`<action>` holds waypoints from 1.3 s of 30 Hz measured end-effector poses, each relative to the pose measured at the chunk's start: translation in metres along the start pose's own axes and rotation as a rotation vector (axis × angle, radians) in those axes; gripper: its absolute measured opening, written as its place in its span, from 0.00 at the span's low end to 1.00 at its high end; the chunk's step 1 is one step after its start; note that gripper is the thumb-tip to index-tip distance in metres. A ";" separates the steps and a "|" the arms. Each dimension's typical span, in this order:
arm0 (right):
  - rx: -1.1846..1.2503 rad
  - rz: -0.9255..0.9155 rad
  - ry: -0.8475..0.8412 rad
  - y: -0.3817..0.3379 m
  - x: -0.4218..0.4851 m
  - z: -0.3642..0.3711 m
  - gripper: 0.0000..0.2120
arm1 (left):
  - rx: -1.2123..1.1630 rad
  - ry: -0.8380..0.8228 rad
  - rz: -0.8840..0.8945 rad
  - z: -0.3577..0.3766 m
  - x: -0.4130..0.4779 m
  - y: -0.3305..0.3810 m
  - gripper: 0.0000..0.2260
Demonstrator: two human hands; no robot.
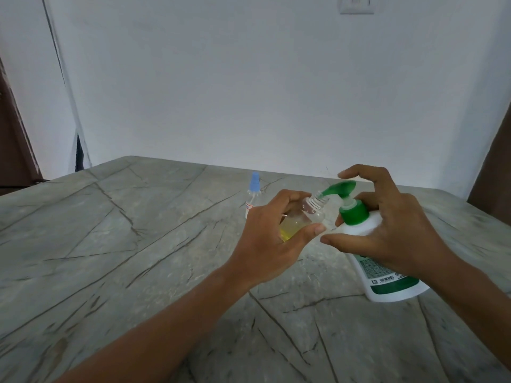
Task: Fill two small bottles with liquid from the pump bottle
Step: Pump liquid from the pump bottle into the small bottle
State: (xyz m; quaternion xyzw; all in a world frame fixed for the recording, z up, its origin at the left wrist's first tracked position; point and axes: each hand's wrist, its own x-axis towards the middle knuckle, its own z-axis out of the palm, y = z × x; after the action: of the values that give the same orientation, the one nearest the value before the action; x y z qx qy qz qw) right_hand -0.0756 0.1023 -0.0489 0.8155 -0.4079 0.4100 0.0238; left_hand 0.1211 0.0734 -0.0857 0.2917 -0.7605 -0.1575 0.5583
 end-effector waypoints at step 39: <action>-0.056 -0.044 0.070 -0.005 0.001 -0.001 0.30 | 0.030 -0.022 0.016 0.002 -0.002 -0.001 0.21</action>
State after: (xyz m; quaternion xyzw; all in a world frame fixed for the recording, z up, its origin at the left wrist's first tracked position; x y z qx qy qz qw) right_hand -0.0724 0.1057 -0.0459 0.8085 -0.4000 0.4259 0.0699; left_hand 0.1198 0.0736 -0.0882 0.2923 -0.7711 -0.1450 0.5467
